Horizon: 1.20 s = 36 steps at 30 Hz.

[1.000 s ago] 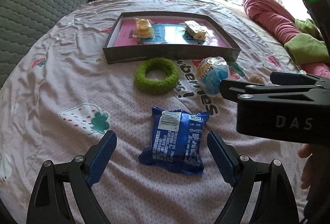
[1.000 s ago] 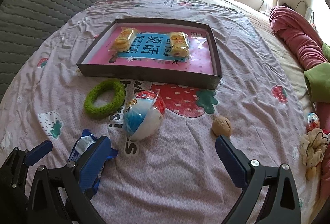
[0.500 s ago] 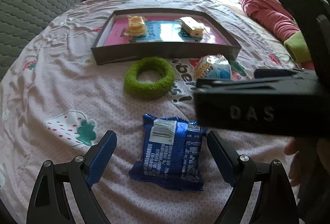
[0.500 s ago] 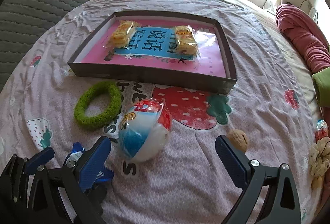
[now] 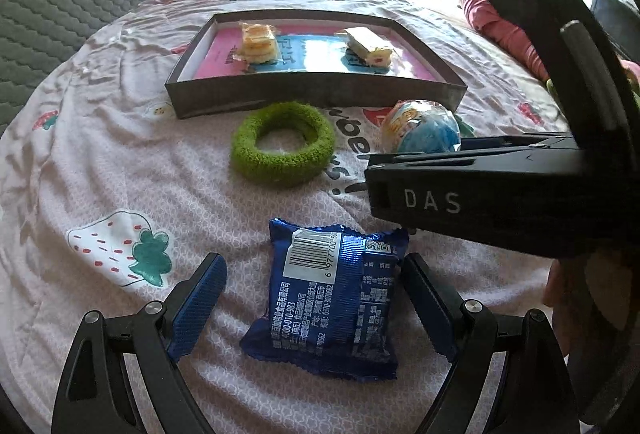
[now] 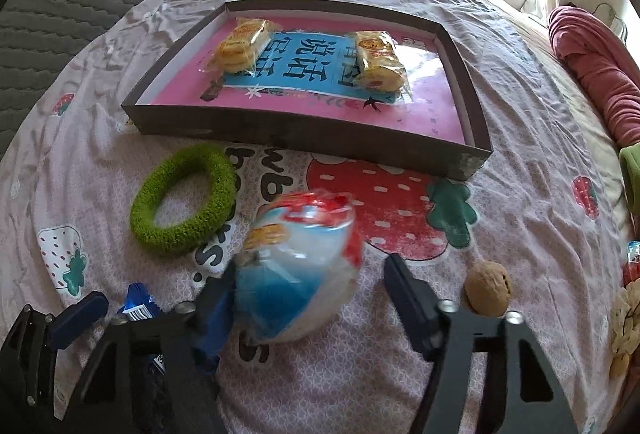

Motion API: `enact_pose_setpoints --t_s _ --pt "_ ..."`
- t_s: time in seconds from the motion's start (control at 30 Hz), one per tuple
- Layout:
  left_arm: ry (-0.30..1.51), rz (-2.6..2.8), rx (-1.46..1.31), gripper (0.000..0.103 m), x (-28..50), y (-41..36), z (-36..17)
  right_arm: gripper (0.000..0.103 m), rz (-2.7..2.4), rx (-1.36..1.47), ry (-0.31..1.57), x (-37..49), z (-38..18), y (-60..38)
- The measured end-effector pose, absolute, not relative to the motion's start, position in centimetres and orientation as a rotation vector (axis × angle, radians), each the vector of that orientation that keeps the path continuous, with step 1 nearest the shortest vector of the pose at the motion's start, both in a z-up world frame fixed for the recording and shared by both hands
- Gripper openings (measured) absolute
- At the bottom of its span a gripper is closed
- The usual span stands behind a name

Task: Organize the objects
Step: 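Close the left gripper on the blue packet while the right gripper closes on the capsule, then lift and carry the blue packet and the capsule over the pink tray with both tools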

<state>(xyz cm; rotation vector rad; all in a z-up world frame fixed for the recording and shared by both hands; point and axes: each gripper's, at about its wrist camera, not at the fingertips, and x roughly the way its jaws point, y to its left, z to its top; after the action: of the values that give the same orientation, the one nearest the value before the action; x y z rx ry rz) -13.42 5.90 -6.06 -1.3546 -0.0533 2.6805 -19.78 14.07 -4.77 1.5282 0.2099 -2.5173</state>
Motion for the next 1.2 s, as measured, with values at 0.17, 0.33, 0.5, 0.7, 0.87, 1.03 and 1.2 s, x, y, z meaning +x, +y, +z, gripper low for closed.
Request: enact_pose_setpoints --t_s 0.17,0.33,0.5,0.7,0.87,1.03,1.2 --pt "-0.031 2.656 -1.355 0.058 -13.4 6.3 -6.0 0.051 -2.491 1.536 0.200 -19.7 -5.1 14.0" --pt "-0.044 2.641 -1.355 0.053 -13.3 6.3 -5.8 0.050 -2.493 1.515 0.179 -19.5 -4.8 14.5" --pt "-0.040 2.632 -1.361 0.052 -13.1 6.4 -5.6 0.050 -2.493 1.492 0.182 -19.0 -4.2 14.6" --pt "-0.051 2.644 -1.359 0.052 -12.8 6.2 -5.0 0.050 -2.503 1.469 0.196 -18.5 -3.2 14.7" --pt "-0.061 2.674 -1.342 0.053 -12.5 5.7 -3.9 0.050 -2.517 1.454 0.193 -17.7 -2.4 15.1" --pt "-0.070 2.711 -1.323 0.053 -11.9 4.9 -2.2 0.050 -2.534 1.432 0.189 -16.7 -1.0 15.4" --pt "-0.073 2.750 -1.298 0.052 -11.2 4.2 -0.3 0.050 -2.555 1.401 0.173 -15.3 0.7 15.9"
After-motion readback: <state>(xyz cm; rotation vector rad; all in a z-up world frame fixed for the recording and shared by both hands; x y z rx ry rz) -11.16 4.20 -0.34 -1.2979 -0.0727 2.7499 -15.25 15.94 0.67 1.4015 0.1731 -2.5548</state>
